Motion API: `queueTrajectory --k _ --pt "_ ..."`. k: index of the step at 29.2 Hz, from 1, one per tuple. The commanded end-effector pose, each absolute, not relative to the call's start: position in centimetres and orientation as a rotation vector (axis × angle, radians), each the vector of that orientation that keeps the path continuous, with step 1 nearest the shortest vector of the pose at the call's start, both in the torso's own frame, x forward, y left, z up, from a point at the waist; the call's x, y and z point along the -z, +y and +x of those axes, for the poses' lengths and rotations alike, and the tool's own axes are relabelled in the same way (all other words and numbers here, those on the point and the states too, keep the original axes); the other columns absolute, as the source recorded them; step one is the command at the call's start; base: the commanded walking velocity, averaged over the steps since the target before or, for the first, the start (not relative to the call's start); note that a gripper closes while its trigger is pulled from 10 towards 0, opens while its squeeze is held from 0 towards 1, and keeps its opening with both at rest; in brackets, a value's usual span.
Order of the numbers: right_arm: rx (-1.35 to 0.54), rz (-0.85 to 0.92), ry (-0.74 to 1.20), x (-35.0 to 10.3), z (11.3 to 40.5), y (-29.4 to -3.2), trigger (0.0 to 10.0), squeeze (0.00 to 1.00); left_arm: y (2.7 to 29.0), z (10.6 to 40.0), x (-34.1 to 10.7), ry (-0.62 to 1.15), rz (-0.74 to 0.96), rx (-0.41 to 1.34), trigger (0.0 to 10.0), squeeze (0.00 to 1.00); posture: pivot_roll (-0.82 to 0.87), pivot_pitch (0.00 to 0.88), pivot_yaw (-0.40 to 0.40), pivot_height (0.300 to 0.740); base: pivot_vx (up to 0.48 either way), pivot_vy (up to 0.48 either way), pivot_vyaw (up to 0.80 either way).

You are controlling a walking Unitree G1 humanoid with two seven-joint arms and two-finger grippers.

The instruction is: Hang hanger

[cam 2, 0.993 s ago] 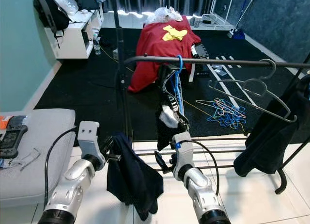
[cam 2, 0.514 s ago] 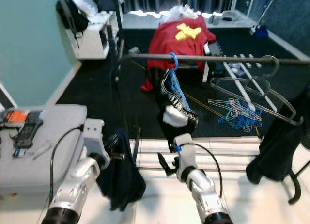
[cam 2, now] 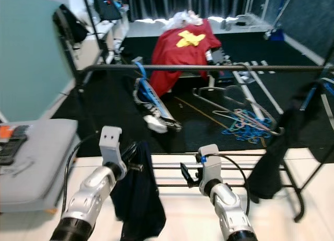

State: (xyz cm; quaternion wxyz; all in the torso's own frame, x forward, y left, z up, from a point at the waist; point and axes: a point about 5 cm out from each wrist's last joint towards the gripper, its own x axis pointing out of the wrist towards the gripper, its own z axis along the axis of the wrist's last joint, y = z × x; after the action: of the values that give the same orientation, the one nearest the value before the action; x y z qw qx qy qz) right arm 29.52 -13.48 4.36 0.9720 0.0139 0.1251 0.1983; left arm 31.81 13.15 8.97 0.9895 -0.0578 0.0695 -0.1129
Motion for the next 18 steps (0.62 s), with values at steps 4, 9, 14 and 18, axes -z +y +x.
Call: queueTrajectory --k 4,9,14,18 --pt "-0.394 0.022 0.255 -4.29 29.26 -14.08 10.0 0.00 13.07 31.91 -9.01 0.143 -0.158 0.228 10.0 0.00 -0.07 0.013 0.015 0.740 0.000 -0.335 0.00" --pt "-0.395 0.017 0.256 -4.26 29.10 -14.31 10.0 0.00 13.02 31.95 -8.86 0.156 -0.186 0.233 10.0 0.00 -0.07 0.012 0.013 0.740 0.000 0.192 0.00" --pt "-0.388 0.015 0.257 -4.27 29.00 -14.60 10.0 0.00 13.04 32.01 -8.86 0.154 -0.181 0.236 10.0 0.00 -0.08 0.018 0.020 0.740 0.000 0.480 0.00" --pt "-0.374 0.013 0.254 -4.29 28.93 -14.81 10.0 0.00 13.05 32.03 -8.80 0.155 -0.173 0.240 10.0 0.00 -0.09 0.020 0.024 0.740 0.000 0.480 0.00"
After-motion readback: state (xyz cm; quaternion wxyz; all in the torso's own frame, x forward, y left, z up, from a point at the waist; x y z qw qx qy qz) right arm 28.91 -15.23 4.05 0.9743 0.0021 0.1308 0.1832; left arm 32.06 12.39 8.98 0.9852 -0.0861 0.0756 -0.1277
